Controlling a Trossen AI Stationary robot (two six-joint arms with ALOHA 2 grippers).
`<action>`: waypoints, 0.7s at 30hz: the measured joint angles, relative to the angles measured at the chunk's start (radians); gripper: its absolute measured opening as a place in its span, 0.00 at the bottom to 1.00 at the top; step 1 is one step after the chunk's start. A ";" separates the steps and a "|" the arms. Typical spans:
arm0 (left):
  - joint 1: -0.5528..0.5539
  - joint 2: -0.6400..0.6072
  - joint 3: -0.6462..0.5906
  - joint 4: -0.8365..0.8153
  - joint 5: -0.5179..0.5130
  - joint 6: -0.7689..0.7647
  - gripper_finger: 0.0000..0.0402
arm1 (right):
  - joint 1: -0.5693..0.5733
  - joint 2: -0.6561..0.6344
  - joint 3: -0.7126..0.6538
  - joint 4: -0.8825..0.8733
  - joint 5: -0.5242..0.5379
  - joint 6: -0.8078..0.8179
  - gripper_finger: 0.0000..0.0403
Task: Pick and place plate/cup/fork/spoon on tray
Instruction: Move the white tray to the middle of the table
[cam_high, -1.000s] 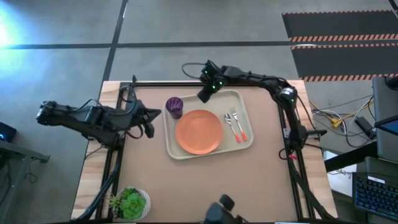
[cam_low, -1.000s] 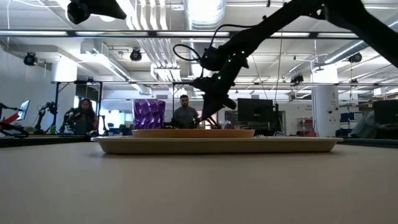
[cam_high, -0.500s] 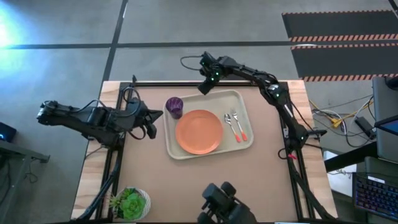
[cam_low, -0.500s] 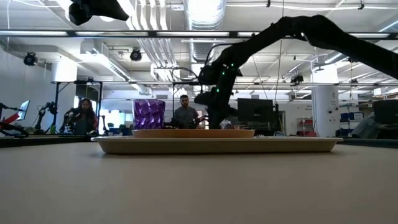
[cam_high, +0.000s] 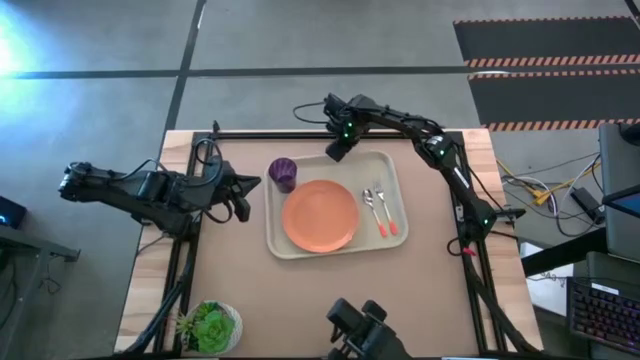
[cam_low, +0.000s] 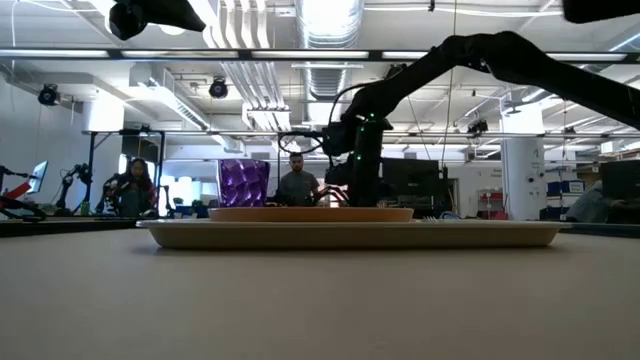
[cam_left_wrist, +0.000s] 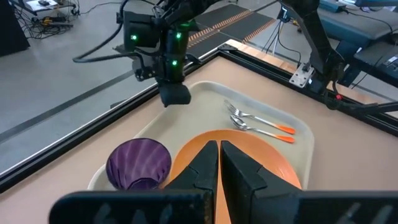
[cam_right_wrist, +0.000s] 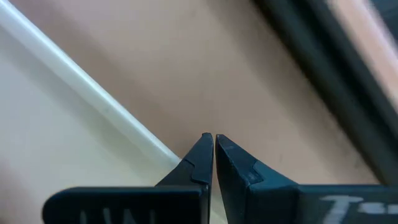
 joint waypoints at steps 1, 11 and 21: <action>0.000 0.000 0.000 0.000 0.000 0.000 0.00 | 0.001 -0.001 0.000 -0.024 0.000 0.000 0.03; 0.000 0.000 0.000 0.000 0.000 0.000 0.00 | 0.059 -0.001 -0.007 -0.082 0.034 -0.004 0.03; 0.000 0.001 0.000 -0.002 0.055 0.004 0.00 | 0.086 -0.092 -0.009 -0.127 0.254 -0.024 0.03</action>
